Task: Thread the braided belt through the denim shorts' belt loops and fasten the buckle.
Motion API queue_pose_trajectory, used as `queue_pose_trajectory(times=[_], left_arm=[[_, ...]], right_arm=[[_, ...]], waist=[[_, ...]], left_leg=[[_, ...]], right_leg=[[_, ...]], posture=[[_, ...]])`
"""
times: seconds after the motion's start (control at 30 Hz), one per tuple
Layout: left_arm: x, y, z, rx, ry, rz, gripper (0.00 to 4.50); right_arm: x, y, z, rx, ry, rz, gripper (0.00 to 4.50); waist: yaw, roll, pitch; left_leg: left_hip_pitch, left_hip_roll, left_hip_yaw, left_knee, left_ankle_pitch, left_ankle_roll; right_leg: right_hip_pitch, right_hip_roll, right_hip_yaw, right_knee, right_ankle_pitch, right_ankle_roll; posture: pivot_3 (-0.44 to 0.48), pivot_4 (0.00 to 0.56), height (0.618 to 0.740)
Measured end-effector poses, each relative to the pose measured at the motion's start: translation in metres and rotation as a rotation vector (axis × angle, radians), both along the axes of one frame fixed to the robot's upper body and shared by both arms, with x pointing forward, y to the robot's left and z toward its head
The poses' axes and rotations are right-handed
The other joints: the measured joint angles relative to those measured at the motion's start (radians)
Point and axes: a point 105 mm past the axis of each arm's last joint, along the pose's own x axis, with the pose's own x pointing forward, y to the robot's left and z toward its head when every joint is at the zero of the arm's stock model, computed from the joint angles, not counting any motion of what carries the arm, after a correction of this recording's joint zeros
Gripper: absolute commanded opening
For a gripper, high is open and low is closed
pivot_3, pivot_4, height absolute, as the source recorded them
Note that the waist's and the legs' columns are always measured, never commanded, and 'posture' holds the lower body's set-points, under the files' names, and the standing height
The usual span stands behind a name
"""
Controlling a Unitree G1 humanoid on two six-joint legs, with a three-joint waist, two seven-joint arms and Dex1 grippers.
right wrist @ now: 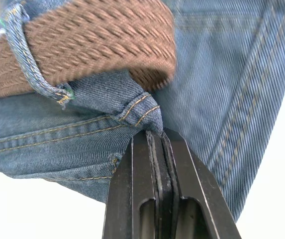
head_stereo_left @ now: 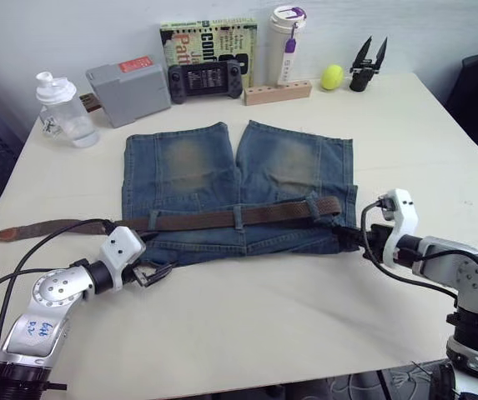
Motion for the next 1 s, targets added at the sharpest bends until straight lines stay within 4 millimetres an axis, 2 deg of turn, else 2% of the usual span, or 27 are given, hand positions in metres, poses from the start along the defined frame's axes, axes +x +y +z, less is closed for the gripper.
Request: queue_pose_trajectory(times=[0.23,0.43,0.5,0.63,0.7,0.73,0.8,0.87,1.0], left_arm=[[-0.001,0.001,-0.002,0.013,0.005,-0.001,4.5],[-0.001,0.001,-0.001,0.009,0.0,-0.007,4.5],[-0.002,0.004,0.003,-0.021,0.002,-0.008,4.5],[-0.008,0.014,0.013,-0.103,0.056,-0.013,4.5],[-0.014,0.016,0.023,-0.156,0.096,-0.05,4.5],[-0.017,0.017,0.03,-0.187,0.107,-0.069,4.5],[-0.021,0.019,0.045,-0.255,0.122,-0.105,4.5],[-0.021,0.02,0.059,-0.296,0.127,-0.147,4.5],[0.005,0.033,0.081,-0.391,0.087,-0.131,4.5]], right_arm=[[-0.006,0.003,-0.012,0.069,0.02,-0.138,0.09],[-0.008,0.006,-0.009,0.038,-0.011,-0.147,0.09],[-0.009,0.007,-0.002,0.026,-0.036,-0.099,0.69],[-0.012,-0.009,0.027,-0.045,-0.12,-0.037,2.1],[-0.017,-0.012,0.045,-0.076,-0.167,0.051,3.03],[-0.02,-0.014,0.055,-0.09,-0.191,0.096,3.64],[-0.021,-0.013,0.076,-0.107,-0.248,0.18,4.45],[-0.014,-0.01,0.088,-0.107,-0.283,0.243,4.48],[0.018,0.011,0.091,-0.095,-0.282,0.343,4.48]], waist=[[0.003,0.002,-0.007],[-0.001,0.002,-0.008],[-0.005,0.002,-0.007],[-0.007,0.0,-0.006],[-0.007,0.0,-0.005],[-0.007,-0.001,-0.005],[-0.007,-0.002,-0.004],[-0.008,-0.003,-0.004],[-0.011,-0.004,-0.003]], left_leg=[[0.001,0.0,0.0,-0.001,0.0,0.0],[0.001,0.0,0.0,-0.001,0.0,0.0],[0.0,0.0,0.0,-0.001,0.0,0.0],[-0.003,0.0,0.0,-0.001,0.0,0.0],[-0.005,0.0,0.0,-0.001,0.0,0.0],[-0.006,0.0,0.0,0.0,0.0,0.0],[-0.006,0.0,0.0,0.0,0.0,0.0],[-0.005,0.0,0.0,0.0,0.0,0.0],[-0.005,0.0,0.001,0.0,0.001,0.0]], right_leg=[[0.0,0.0,0.001,0.0,0.0,0.0],[0.0,0.0,0.001,0.0,0.0,0.0],[-0.002,0.0,0.001,0.0,0.0,0.0],[-0.004,0.001,0.0,0.0,0.0,0.0],[-0.005,0.001,0.0,-0.001,0.0,0.0],[-0.006,0.001,0.0,-0.001,0.0,0.0],[-0.006,0.001,0.0,-0.001,0.0,0.0],[-0.005,0.001,0.0,-0.001,0.0,0.0],[-0.006,0.001,0.0,0.0,0.0,0.0]], posture=[[0.0,0.15,0.726],[0.0,0.15,0.726],[0.0,0.15,0.726],[0.0,0.15,0.726],[0.0,0.15,0.726],[0.0,0.15,0.726],[0.0,0.15,0.726],[0.0,0.15,0.726],[0.0,0.15,0.726]])
